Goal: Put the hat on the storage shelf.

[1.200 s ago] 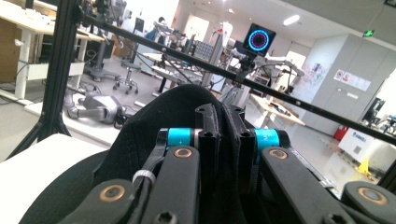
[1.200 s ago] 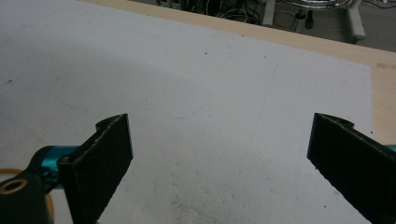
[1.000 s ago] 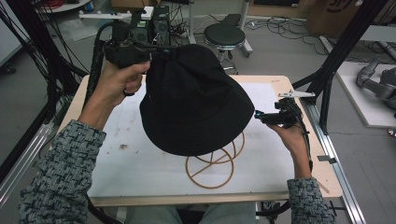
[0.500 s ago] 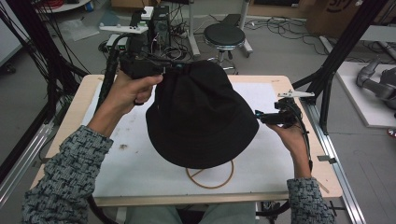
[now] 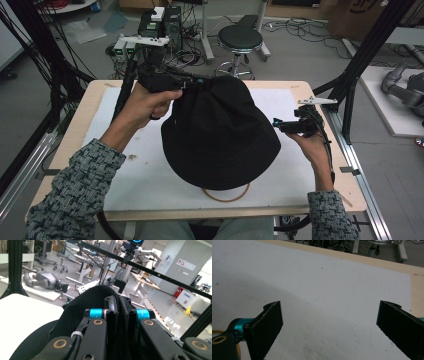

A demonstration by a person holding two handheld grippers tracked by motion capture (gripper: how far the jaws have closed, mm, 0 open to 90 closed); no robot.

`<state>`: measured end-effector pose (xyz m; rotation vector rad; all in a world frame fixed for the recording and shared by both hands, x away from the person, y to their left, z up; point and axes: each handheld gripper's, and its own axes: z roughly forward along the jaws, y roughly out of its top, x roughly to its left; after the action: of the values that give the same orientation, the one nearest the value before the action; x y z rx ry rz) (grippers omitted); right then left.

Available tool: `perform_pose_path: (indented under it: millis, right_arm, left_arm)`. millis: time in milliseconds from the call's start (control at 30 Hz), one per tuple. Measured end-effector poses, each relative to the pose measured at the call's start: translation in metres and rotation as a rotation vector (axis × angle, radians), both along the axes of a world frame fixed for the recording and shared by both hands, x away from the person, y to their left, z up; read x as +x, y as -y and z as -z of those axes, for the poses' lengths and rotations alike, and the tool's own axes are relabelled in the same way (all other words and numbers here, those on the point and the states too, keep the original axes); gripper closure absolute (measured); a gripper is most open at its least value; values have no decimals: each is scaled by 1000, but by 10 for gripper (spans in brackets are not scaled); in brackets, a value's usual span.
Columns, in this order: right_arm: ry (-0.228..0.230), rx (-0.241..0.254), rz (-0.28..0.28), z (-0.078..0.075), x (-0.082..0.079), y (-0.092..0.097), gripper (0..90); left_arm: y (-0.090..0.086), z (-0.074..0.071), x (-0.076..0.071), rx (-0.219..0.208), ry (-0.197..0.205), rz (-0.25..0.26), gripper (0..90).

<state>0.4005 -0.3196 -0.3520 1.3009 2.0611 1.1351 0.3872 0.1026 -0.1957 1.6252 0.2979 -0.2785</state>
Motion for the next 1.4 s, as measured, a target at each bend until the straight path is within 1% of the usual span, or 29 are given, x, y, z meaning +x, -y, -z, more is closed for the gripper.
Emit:
perform_pose_path:
  millis: [33,200,367,533,633,733,867,1000,1133,1400]
  right_arm:
    - [-8,2,2,0,0,-1,64]
    - [-7,-2,0,0,1,-1,64]
    - [-7,-1,-3,1,1,-1,64]
    - [-8,1,0,0,0,0,64]
    - [-9,3,1,0,0,0,63]
    - [-8,2,1,0,0,0,64]
    - [-11,3,1,1,1,0,64]
    - [-13,1,1,1,1,-1,64]
    - [-13,0,-2,1,1,-1,64]
    - [-12,3,-1,1,1,0,64]
  left_arm:
    - [1,1,-1,2,-1,3,843]
    - [7,3,-5,12,4,14,843]
    - [11,6,-4,18,-1,23,843]
    - [18,9,-5,39,-7,25,843]
    - [21,10,-6,55,-2,26,843]
    - [22,13,-6,53,-8,26,843]
    - [23,19,-7,62,-15,22,843]
    - [24,22,-8,64,-13,27,843]
    - [29,23,-13,79,3,36,842]
    - [30,25,-13,84,5,38,836]
